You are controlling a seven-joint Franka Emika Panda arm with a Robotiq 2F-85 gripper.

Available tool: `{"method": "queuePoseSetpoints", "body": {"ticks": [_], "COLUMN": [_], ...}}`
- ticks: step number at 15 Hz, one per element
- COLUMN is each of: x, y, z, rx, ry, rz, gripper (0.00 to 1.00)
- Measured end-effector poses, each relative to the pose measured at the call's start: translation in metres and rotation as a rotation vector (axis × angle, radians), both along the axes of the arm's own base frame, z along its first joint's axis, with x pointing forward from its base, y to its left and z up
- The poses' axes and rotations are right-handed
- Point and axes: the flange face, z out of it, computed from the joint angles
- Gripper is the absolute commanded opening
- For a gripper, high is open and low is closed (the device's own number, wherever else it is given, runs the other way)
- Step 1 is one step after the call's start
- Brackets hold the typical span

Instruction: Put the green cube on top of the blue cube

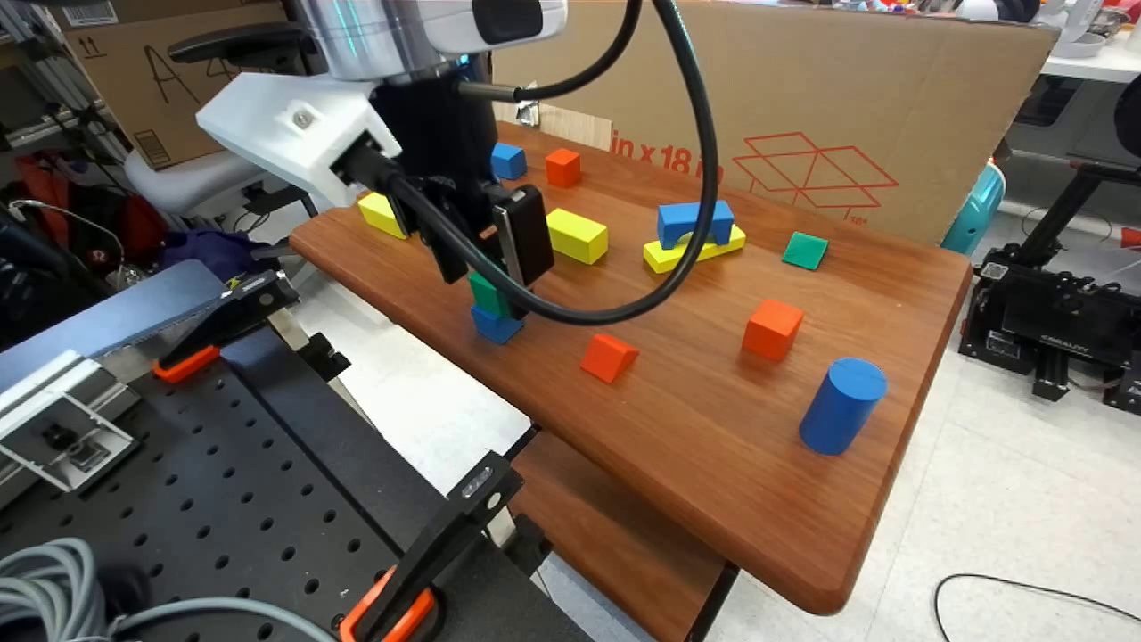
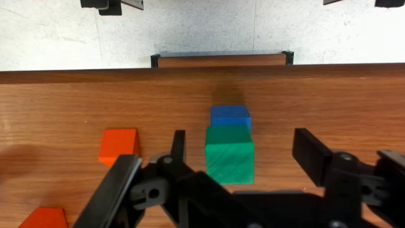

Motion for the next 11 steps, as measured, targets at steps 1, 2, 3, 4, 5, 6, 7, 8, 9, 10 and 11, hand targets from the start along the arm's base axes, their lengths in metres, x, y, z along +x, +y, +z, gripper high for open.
{"method": "queuePoseSetpoints", "body": {"ticks": [1,2,3,4,5,6,7,8,9,10,11], "x": [0.000,0.001,0.002,0.004,0.007,0.011,0.015,0.020,0.024,0.026,0.027], "y": [0.000,0.001,0.002,0.003,0.006,0.010,0.014,0.018,0.022,0.023,0.023], "z": [0.001,0.003,0.006,0.010,0.015,0.020,0.027,0.033,0.040,0.044,0.046], "rx": [0.000,0.001,-0.001,-0.004,-0.008,-0.013,-0.018,-0.021,-0.024,-0.025,-0.026], "ry": [-0.002,-0.006,-0.012,-0.020,-0.031,-0.043,-0.051,-0.051,-0.048,-0.051,-0.050], "rz": [0.000,0.002,0.002,0.000,-0.005,-0.012,-0.023,-0.043,-0.054,-0.059,-0.063], "gripper": [1.00,1.00,1.00,1.00,1.00,1.00,1.00,1.00,1.00,1.00,1.00]}}
